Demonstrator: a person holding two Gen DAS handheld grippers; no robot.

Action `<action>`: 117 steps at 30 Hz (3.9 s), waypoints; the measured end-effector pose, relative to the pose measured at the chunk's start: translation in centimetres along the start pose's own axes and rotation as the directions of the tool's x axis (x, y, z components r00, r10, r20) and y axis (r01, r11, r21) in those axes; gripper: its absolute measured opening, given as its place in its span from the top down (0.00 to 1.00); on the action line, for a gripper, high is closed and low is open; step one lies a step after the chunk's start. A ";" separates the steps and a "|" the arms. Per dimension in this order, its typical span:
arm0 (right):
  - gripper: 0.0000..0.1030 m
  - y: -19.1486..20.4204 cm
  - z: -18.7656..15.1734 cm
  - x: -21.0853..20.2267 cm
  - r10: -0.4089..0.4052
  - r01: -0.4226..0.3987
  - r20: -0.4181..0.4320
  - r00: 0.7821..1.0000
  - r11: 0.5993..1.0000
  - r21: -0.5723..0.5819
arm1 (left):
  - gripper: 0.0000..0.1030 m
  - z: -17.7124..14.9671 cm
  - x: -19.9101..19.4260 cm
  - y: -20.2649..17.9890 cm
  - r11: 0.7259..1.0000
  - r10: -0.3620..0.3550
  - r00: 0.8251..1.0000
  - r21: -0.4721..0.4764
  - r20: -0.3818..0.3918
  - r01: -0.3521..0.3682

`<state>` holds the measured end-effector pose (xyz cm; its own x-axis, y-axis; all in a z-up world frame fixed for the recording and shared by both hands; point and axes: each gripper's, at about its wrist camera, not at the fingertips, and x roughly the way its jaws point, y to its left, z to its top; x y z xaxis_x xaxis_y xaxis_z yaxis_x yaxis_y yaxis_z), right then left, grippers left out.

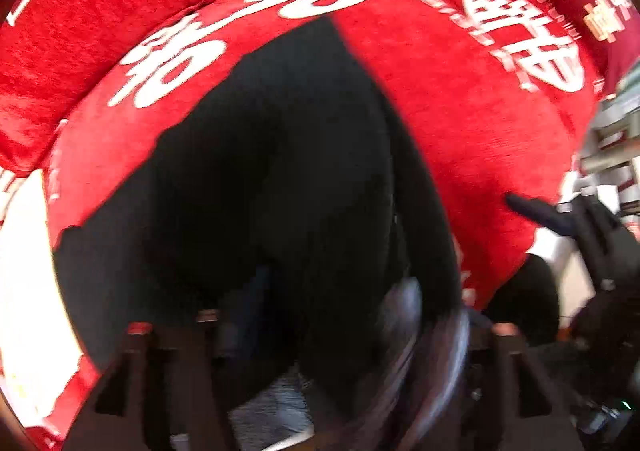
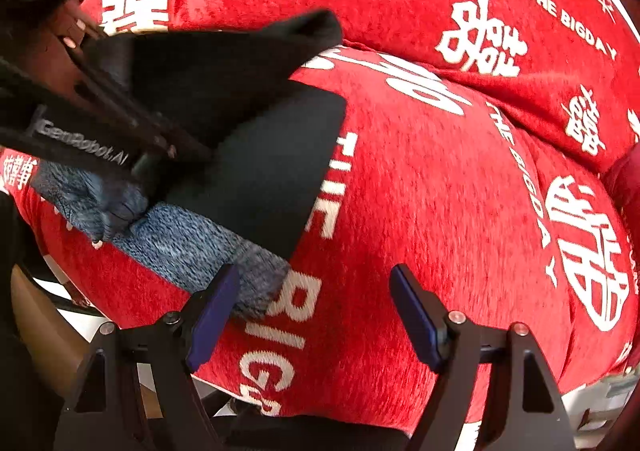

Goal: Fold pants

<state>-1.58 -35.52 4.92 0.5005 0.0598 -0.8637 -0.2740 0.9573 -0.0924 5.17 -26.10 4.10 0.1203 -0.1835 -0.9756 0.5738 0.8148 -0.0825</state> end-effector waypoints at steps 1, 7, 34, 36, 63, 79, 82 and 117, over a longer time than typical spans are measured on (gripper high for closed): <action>0.22 -0.1 -0.2 -0.1 0.001 -0.001 0.001 1.000 1.000 0.008 | 0.27 -0.1 -0.6 -0.2 1.000 0.014 1.000 0.006 0.015 -0.014; 0.22 -1.0 -0.8 -0.5 0.008 -0.008 0.004 1.000 0.999 0.043 | 0.27 -2.1 -6.1 -0.4 0.997 -0.059 0.990 0.049 0.126 0.053; 0.11 2.2 3.9 -4.0 0.198 -0.205 0.134 0.971 0.978 0.039 | 0.13 -8.6 -5.1 16.7 0.903 0.080 0.967 -0.429 0.243 0.033; 0.10 2.1 6.5 -3.9 0.152 -0.159 0.152 0.977 0.987 0.032 | 0.13 -6.9 -4.7 17.8 0.873 0.189 0.963 -0.482 0.191 -0.075; 0.00 5.1 15.8 7.1 0.048 -0.041 -0.031 0.998 0.981 0.187 | 0.00 -6.8 -0.2 24.0 0.739 0.262 0.964 -0.650 0.036 -0.176; 0.00 5.4 10.4 1.9 -0.067 0.064 0.008 0.998 0.984 0.167 | 0.00 -14.2 -3.6 21.1 0.794 0.105 0.974 -0.607 0.201 0.039; 0.00 8.8 7.2 1.2 -0.066 0.061 0.039 0.997 0.992 0.107 | 0.00 -15.1 -2.8 18.5 0.824 0.160 0.972 -0.566 0.171 -0.036; 0.00 10.6 2.2 1.2 -0.033 0.036 -0.039 0.999 0.996 0.083 | 0.00 -17.8 -2.0 14.0 0.862 0.143 0.975 -0.505 0.171 -0.038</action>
<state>-2.02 -24.68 4.01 0.4768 0.0174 -0.8788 -0.1868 0.9790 -0.0820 -1.49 -4.53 1.27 0.3372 -0.1565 -0.9283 0.0807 0.9873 -0.1372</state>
